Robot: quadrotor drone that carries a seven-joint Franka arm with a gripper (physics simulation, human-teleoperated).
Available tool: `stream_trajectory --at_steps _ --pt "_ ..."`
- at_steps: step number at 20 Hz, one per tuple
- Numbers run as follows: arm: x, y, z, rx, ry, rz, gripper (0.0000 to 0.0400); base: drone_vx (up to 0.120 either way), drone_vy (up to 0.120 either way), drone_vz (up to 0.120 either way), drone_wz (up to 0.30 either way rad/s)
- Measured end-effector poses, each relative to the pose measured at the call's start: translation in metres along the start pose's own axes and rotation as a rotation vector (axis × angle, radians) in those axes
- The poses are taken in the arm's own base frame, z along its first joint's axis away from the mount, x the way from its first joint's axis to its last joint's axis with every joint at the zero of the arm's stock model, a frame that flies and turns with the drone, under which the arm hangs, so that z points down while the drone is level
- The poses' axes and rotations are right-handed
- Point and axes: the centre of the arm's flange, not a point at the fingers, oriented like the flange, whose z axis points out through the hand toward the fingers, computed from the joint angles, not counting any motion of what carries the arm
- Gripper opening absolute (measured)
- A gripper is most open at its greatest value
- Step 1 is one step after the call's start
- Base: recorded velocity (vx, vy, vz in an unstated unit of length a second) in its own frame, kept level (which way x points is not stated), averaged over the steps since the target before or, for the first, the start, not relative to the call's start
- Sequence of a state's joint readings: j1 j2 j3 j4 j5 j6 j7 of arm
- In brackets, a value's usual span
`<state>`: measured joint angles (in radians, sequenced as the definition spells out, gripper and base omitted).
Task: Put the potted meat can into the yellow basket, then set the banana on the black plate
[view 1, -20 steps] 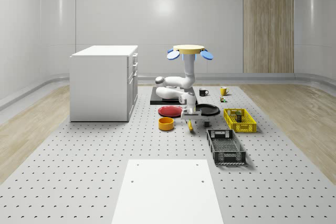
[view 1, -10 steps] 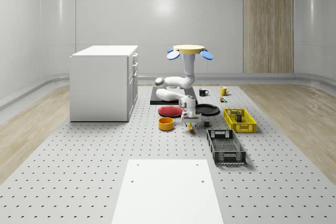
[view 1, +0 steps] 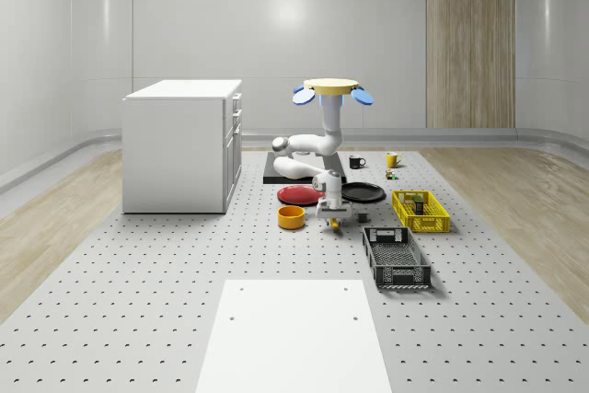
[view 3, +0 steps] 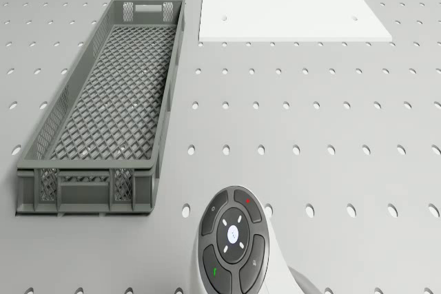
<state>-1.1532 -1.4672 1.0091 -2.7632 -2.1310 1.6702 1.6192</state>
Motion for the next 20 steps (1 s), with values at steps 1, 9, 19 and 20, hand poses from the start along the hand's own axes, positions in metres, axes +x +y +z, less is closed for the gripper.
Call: stream_trajectory --at_steps 1,9,19,20 --pt "0.000 0.000 0.000 0.000 0.000 0.000 0.0222 0.000 0.000 0.000 0.000" --pt "0.001 0.001 -0.007 -0.002 0.005 0.010 0.0198 0.000 0.000 0.000 0.000" --pt "0.001 0.001 -0.041 -0.003 0.007 0.000 0.0198 -0.008 0.016 0.100 0.000" --pt "0.001 0.001 -0.043 -0.003 0.007 -0.001 0.0198 -0.120 0.120 0.120 0.000"
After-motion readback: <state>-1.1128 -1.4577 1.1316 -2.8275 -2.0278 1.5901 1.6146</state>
